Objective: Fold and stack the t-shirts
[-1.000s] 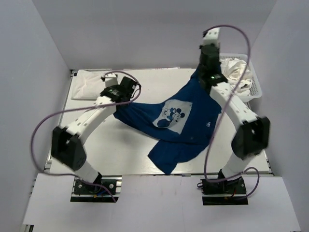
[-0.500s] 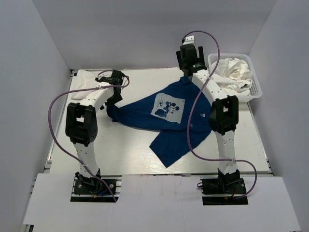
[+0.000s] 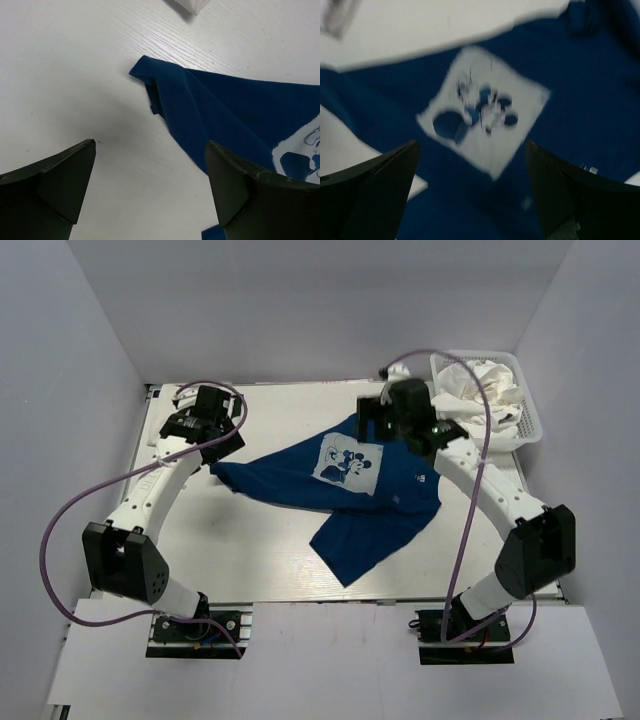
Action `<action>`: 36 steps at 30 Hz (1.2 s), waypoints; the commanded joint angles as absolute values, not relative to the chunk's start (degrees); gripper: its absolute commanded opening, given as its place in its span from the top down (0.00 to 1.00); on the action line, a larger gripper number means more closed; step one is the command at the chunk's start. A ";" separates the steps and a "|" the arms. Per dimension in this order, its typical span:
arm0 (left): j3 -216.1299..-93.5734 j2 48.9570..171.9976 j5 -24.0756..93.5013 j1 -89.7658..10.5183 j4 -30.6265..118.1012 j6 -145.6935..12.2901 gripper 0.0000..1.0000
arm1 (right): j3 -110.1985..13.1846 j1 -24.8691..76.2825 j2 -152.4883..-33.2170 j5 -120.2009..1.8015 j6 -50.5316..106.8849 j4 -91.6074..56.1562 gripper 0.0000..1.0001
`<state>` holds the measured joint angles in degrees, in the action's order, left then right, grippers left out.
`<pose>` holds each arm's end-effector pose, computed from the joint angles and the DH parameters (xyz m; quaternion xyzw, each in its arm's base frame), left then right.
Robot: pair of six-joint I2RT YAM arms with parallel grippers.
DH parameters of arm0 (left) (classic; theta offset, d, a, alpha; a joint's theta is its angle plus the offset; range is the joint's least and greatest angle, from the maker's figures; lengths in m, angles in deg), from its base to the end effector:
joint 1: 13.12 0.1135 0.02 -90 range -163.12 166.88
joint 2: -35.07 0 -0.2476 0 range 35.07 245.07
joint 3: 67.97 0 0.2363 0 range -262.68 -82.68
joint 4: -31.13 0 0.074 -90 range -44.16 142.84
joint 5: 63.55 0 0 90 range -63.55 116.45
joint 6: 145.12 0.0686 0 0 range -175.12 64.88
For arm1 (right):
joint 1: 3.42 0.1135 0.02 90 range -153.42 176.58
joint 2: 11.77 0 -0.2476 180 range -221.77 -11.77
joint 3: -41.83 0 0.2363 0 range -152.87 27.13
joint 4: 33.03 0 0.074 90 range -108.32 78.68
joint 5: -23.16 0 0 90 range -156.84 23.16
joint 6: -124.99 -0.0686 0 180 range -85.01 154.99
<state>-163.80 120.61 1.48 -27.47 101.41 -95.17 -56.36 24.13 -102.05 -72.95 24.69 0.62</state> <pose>0.2991 -0.0466 0.2846 -0.2643 0.9070 0.0702 0.3203 0.3433 0.1708 0.3319 -0.0988 0.8403 0.1296 0.5170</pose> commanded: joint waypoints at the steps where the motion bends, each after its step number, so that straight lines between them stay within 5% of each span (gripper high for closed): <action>1: -159.78 121.20 3.24 -27.10 102.27 -95.55 0.00 | -42.59 25.14 -98.11 -69.03 18.56 5.83 0.10; 11: -154.58 121.73 12.11 -21.57 92.08 -98.89 0.00 | -21.22 26.64 -94.72 -67.37 13.99 3.24 0.10; 23: -152.12 121.73 14.23 -18.40 92.08 -100.20 0.00 | -33.33 17.15 -115.03 -73.78 13.89 5.04 0.10; 36: -148.70 125.25 25.22 -17.96 86.09 -104.25 0.00 | -35.28 19.86 -101.25 -74.31 23.48 6.55 0.10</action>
<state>-150.23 125.18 21.54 -17.57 87.73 -102.28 -36.79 18.49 -105.57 -73.43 22.22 5.58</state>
